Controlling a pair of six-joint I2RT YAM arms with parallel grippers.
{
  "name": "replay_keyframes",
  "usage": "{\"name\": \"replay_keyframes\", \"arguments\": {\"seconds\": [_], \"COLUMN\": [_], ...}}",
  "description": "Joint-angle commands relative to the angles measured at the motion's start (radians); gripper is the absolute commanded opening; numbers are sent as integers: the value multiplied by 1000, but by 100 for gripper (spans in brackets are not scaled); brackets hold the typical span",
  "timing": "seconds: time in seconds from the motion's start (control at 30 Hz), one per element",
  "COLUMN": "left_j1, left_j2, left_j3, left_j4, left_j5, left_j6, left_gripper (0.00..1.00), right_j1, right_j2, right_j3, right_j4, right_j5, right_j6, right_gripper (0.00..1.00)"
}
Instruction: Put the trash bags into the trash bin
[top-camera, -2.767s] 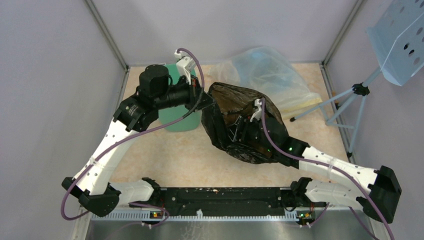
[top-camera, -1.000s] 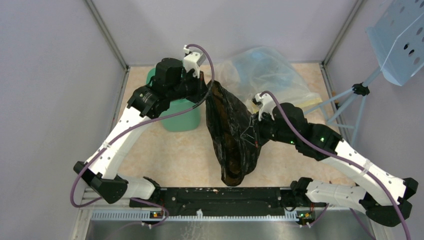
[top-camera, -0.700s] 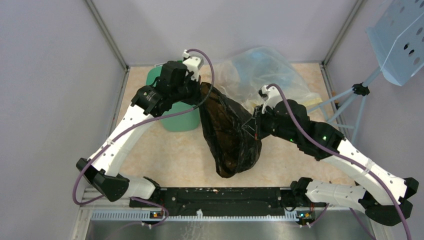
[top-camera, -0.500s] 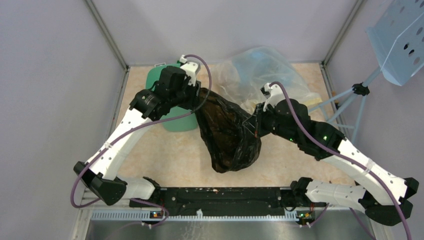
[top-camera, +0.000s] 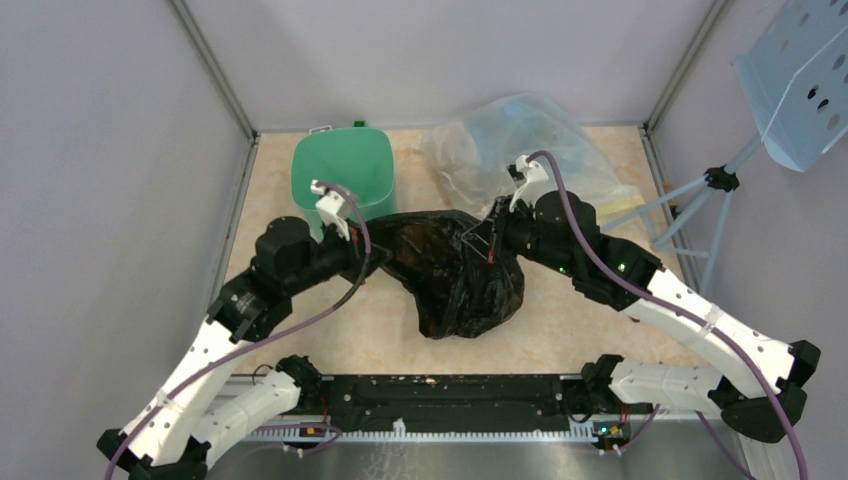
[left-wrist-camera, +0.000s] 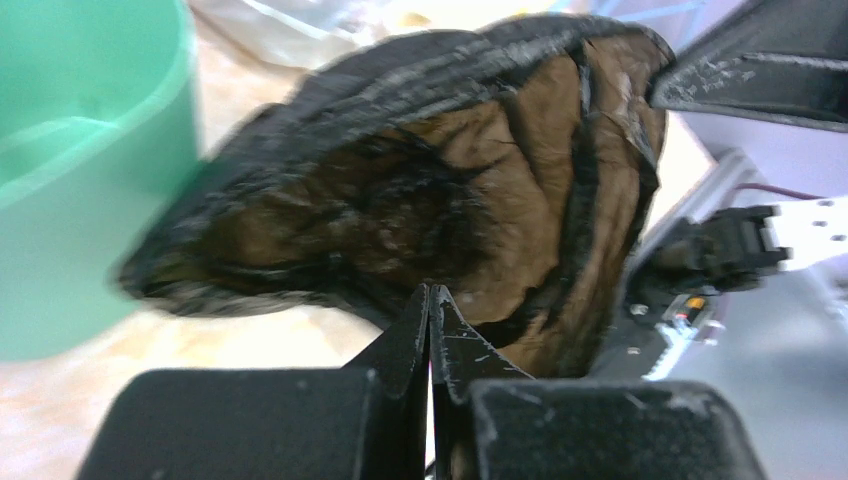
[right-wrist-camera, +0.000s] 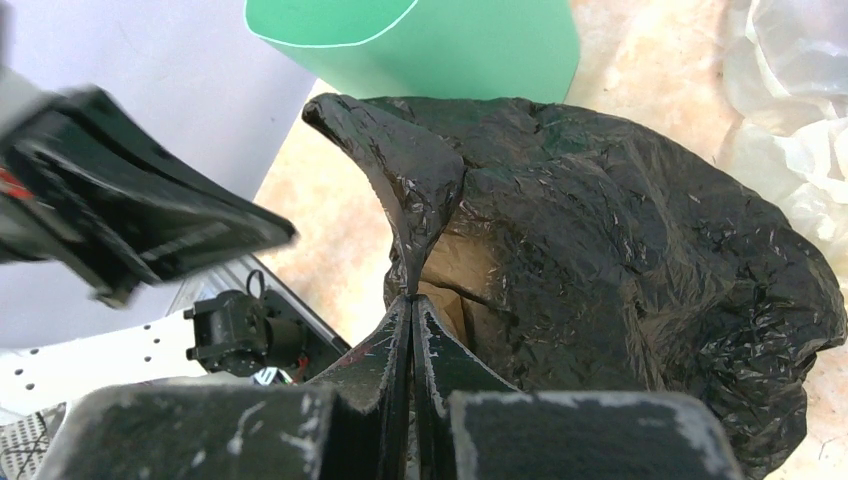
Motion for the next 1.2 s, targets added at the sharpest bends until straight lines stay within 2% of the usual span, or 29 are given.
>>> {"name": "replay_keyframes", "arguments": {"seconds": [0.0, 0.3, 0.5, 0.7, 0.83, 1.17], "left_j1": [2, -21, -118, -260, -337, -337], "left_j2": [-20, 34, 137, 293, 411, 593], "left_j3": [-182, -411, -474, -524, -516, -333], "left_j4": [310, 569, 711, 922, 995, 964], "left_j5": [187, 210, 62, -74, -115, -6], "left_j6": [-177, -276, -189, -148, -109, -94], "left_gripper": [0, 0, 0, 0, 0, 0], "right_j1": [-28, -45, -50, -55, -60, -62], "right_j2": [17, 32, 41, 42, 28, -11], "right_j3": [57, 55, 60, 66, 61, 108], "right_j4": [82, 119, 152, 166, 184, 67], "right_j5": [-42, -88, -168, -175, -183, -218], "right_j6": [26, 56, 88, 96, 110, 86], "right_gripper": [0, 0, 0, 0, 0, 0]}}
